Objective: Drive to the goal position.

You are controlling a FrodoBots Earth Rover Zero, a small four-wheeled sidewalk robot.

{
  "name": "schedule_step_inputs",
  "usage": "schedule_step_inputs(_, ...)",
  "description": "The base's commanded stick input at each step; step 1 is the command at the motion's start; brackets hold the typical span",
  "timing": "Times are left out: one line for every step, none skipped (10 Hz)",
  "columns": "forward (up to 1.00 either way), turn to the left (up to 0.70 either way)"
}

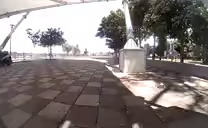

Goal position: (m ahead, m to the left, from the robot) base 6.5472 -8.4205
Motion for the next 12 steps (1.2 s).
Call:
schedule_step_inputs(0.70,0.00)
schedule_step_inputs(0.70,0.00)
schedule_step_inputs(0.70,0.00)
schedule_step_inputs(0.70,0.00)
schedule_step_inputs(0.70,0.00)
schedule_step_inputs(0.70,0.00)
schedule_step_inputs(0.70,0.00)
schedule_step_inputs(0.70,0.00)
schedule_step_inputs(0.70,0.00)
schedule_step_inputs(0.70,0.00)
schedule_step_inputs(0.70,0.00)
schedule_step_inputs(0.70,0.00)
